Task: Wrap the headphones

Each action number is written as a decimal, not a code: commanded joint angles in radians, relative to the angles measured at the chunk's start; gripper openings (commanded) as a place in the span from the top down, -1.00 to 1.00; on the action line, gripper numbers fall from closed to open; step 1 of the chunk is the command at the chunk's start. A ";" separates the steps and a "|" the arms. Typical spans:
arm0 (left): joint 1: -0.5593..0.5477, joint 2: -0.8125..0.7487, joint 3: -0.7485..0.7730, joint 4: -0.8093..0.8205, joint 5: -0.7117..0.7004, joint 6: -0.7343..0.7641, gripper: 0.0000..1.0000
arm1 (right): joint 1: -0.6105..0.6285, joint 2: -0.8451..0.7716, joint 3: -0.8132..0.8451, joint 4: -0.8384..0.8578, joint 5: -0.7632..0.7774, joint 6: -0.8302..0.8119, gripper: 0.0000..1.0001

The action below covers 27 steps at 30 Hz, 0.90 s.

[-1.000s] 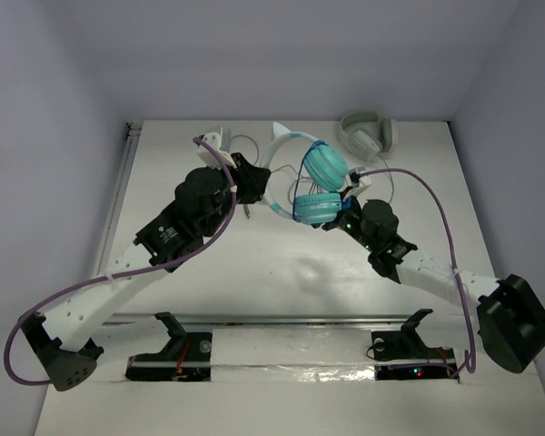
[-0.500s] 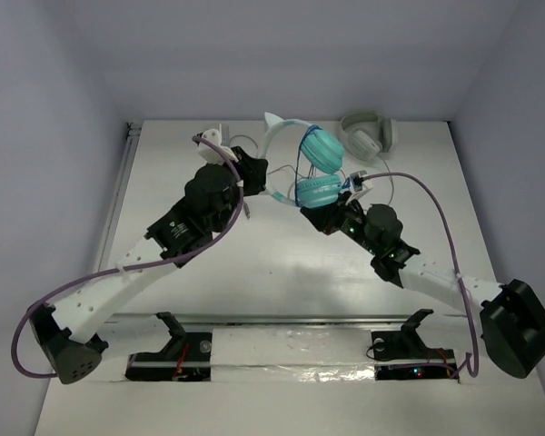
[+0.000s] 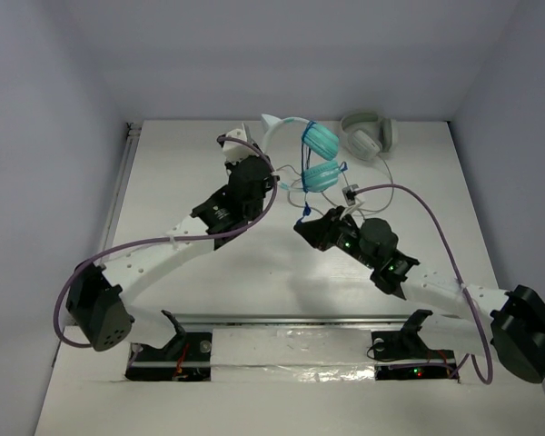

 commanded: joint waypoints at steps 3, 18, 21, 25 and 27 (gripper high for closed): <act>0.006 0.039 0.073 0.139 -0.094 -0.010 1.00 | 0.056 -0.001 0.037 -0.068 0.069 -0.020 0.78; 0.000 0.056 -0.183 0.185 0.010 -0.095 1.00 | 0.069 0.040 0.186 -0.086 0.218 0.050 0.85; -0.013 0.035 -0.252 0.190 0.030 -0.138 1.00 | 0.069 0.068 0.191 -0.011 0.261 0.133 0.84; -0.034 0.018 -0.309 0.187 0.078 -0.179 1.00 | 0.069 0.167 0.244 0.017 0.302 0.209 0.82; -0.059 0.021 -0.315 0.187 0.084 -0.188 1.00 | 0.069 0.209 0.260 0.009 0.338 0.244 0.81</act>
